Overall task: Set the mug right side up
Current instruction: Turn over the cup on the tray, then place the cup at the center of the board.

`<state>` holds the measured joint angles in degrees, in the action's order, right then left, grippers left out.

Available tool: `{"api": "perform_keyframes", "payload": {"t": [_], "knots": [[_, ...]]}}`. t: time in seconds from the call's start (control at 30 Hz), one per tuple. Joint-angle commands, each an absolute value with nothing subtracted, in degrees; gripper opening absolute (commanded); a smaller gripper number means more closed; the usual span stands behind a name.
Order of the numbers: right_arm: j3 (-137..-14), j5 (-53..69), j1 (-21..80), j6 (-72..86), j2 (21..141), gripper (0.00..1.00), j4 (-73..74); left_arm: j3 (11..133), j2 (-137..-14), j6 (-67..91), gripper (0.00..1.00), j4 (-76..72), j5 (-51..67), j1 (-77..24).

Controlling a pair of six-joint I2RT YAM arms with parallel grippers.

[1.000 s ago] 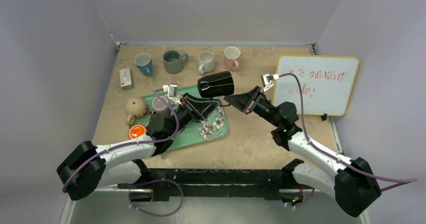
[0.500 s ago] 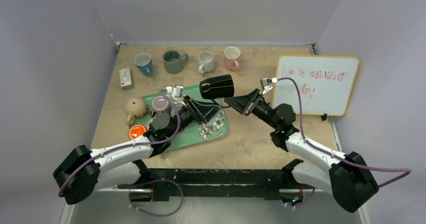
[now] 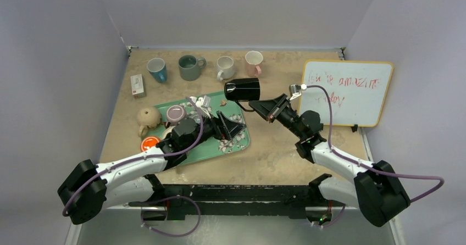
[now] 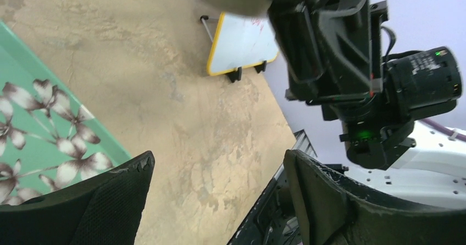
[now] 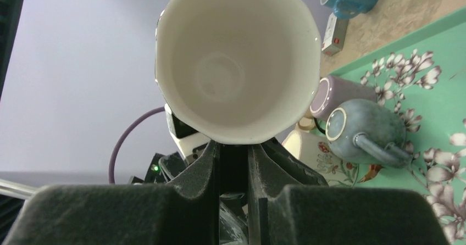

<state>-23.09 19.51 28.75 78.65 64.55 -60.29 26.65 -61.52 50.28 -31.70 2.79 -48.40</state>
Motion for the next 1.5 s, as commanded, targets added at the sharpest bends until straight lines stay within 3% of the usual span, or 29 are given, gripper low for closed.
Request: {"api": "perform_keyframes", "payload": {"t": [0.0, 0.17, 0.5, 0.67, 1.07, 1.47], "knots": [[-25.3, 16.2, 27.0, 79.7, 63.6, 0.0, -68.8, 29.7, -59.3, 48.5, 0.87, -25.2, 3.3, -48.3], [-26.0, 15.3, 24.7, 78.4, 63.5, 0.0, -65.7, 31.5, -58.0, 47.3, 0.99, -18.9, 2.8, -48.3], [-26.2, 13.1, 21.7, 74.1, 62.4, 0.0, -57.1, 50.4, -56.3, 34.8, 1.0, 17.5, 0.5, -48.3], [-25.3, 12.1, 20.9, 70.4, 61.5, 0.0, -53.1, 57.6, -54.4, 26.3, 1.0, 27.4, 0.2, -48.3], [-27.1, 5.4, 20.8, 52.3, 55.4, 0.0, -29.2, 53.8, -47.8, 17.0, 1.0, 34.2, -9.9, -48.3], [-34.5, 0.1, 20.9, 36.3, 57.2, 0.0, -12.3, 55.3, -41.5, 11.8, 1.0, 38.8, -1.2, -48.3]]}}
